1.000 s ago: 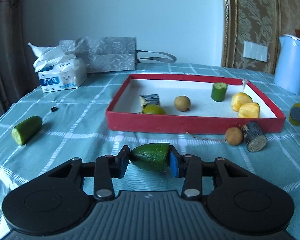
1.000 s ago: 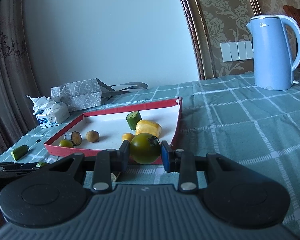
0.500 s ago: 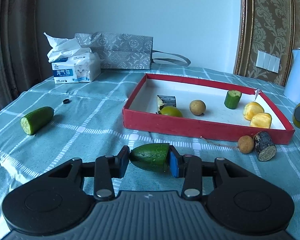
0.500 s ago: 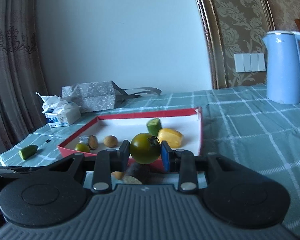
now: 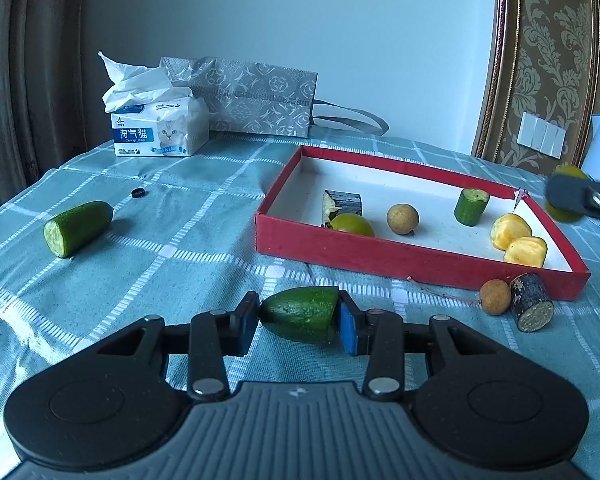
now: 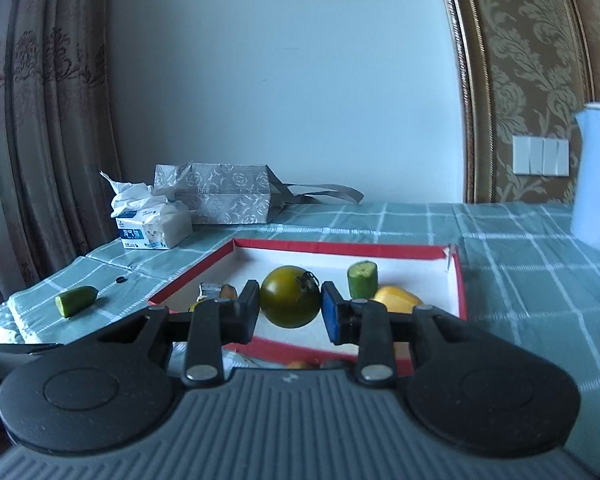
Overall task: Organize fruits
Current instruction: 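Carry the green tomato into the tray and open the right gripper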
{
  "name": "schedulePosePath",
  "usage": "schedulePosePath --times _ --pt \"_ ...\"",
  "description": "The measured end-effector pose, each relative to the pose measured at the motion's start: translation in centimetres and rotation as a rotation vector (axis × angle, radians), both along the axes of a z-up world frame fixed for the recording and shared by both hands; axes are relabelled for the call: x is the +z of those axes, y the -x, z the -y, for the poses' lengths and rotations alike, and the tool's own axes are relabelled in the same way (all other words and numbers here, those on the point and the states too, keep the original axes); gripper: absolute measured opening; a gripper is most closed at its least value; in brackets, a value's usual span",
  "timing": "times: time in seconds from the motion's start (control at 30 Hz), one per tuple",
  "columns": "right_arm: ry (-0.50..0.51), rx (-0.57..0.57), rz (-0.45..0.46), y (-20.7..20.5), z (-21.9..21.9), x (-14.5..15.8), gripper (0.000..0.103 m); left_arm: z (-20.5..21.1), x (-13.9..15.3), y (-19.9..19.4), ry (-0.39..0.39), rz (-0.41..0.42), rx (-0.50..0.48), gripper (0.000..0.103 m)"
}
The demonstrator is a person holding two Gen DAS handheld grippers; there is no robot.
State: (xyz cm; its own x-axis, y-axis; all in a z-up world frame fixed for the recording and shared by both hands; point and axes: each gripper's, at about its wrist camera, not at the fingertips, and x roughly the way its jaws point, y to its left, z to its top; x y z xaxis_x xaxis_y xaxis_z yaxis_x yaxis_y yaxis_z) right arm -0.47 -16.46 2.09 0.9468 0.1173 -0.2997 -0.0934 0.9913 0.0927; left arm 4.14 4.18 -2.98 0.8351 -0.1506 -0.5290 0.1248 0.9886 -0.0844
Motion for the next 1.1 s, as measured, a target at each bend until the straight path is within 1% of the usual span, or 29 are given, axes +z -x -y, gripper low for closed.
schedulePosePath --times 0.17,0.27,0.57,0.77,0.9,0.97,1.0,1.1 --pt "0.043 -0.012 -0.002 -2.8 -0.5 0.2 0.031 -0.1 0.0 0.0 0.010 0.000 -0.001 0.040" --pt "0.043 -0.021 -0.007 -4.0 -0.7 -0.1 0.031 -0.2 0.0 0.0 0.019 0.004 -0.005 0.040" --pt "0.009 -0.020 0.007 -5.2 -0.9 -0.4 0.031 -0.2 0.0 -0.2 0.023 -0.002 -0.005 0.040" --pt "0.015 -0.052 -0.015 -7.3 -0.5 -1.2 0.031 -0.2 -0.1 -0.3 0.022 -0.009 -0.007 0.040" --pt "-0.014 -0.072 -0.047 -8.8 0.5 -2.0 0.032 -0.2 -0.1 -0.3 0.021 -0.014 -0.010 0.040" --pt "-0.036 -0.072 -0.071 -9.2 1.0 -2.4 0.046 -0.2 -0.1 -0.3 0.021 -0.014 -0.010 0.040" --pt "-0.042 -0.088 -0.058 -9.1 1.2 -2.5 0.050 -0.2 -0.1 -0.4 0.022 -0.014 -0.010 0.040" --pt "-0.058 -0.096 -0.035 -8.5 1.7 -2.1 0.049 -0.2 -0.2 -0.4 0.022 -0.016 -0.009 0.040"
